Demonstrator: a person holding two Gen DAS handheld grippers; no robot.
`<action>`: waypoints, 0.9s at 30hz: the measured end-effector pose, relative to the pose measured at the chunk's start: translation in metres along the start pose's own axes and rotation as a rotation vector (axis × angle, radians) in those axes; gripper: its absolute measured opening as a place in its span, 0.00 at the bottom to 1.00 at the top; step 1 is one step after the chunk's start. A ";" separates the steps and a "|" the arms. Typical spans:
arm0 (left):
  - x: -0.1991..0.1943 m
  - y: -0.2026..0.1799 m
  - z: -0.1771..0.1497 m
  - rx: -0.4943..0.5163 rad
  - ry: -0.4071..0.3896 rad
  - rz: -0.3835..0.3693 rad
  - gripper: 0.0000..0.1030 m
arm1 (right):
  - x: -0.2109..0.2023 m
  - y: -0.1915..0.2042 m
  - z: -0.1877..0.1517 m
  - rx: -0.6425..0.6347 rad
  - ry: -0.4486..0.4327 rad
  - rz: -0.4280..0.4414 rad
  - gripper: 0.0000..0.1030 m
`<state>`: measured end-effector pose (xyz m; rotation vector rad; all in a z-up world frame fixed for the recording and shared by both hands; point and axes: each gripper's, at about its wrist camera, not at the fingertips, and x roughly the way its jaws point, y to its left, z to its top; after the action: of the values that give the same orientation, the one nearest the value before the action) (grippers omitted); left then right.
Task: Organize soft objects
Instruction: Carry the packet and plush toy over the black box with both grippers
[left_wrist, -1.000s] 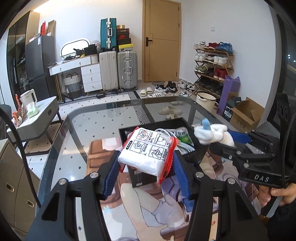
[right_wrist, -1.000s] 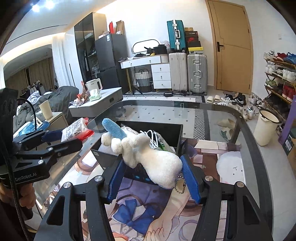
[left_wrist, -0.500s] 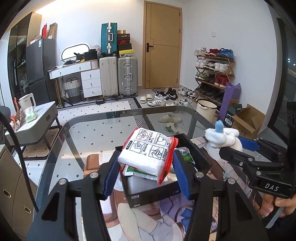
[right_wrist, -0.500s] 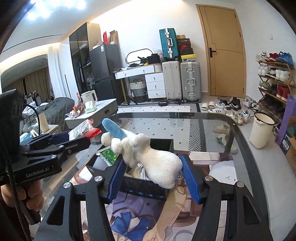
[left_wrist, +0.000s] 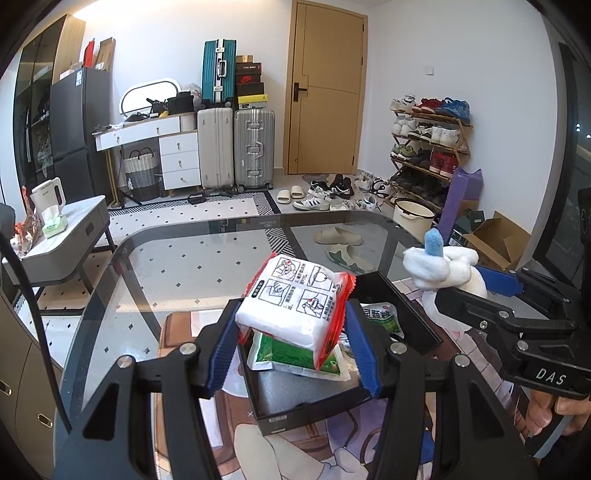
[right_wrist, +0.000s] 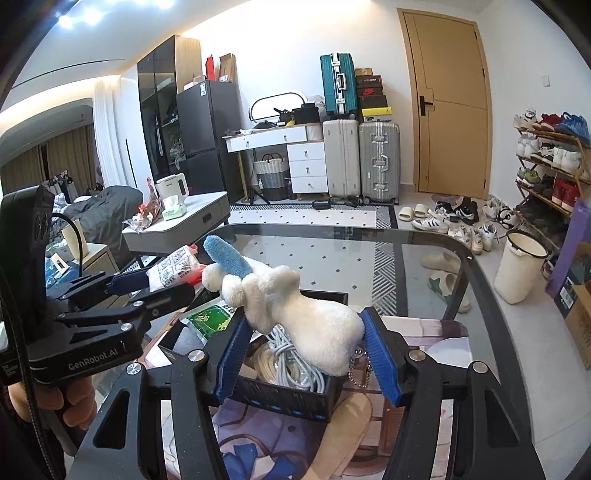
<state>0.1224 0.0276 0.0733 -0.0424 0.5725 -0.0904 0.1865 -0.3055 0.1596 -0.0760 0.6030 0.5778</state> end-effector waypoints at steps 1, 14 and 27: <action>0.002 0.001 0.000 -0.001 0.003 -0.001 0.54 | 0.003 0.001 0.001 -0.006 0.006 -0.002 0.59; 0.030 0.006 0.004 0.016 0.031 -0.010 0.54 | 0.051 0.002 0.002 -0.028 0.096 -0.021 0.59; 0.044 0.007 0.002 0.025 0.046 -0.006 0.54 | 0.078 0.006 -0.006 -0.052 0.157 -0.031 0.59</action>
<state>0.1612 0.0300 0.0512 -0.0176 0.6172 -0.1044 0.2327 -0.2631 0.1122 -0.1812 0.7378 0.5605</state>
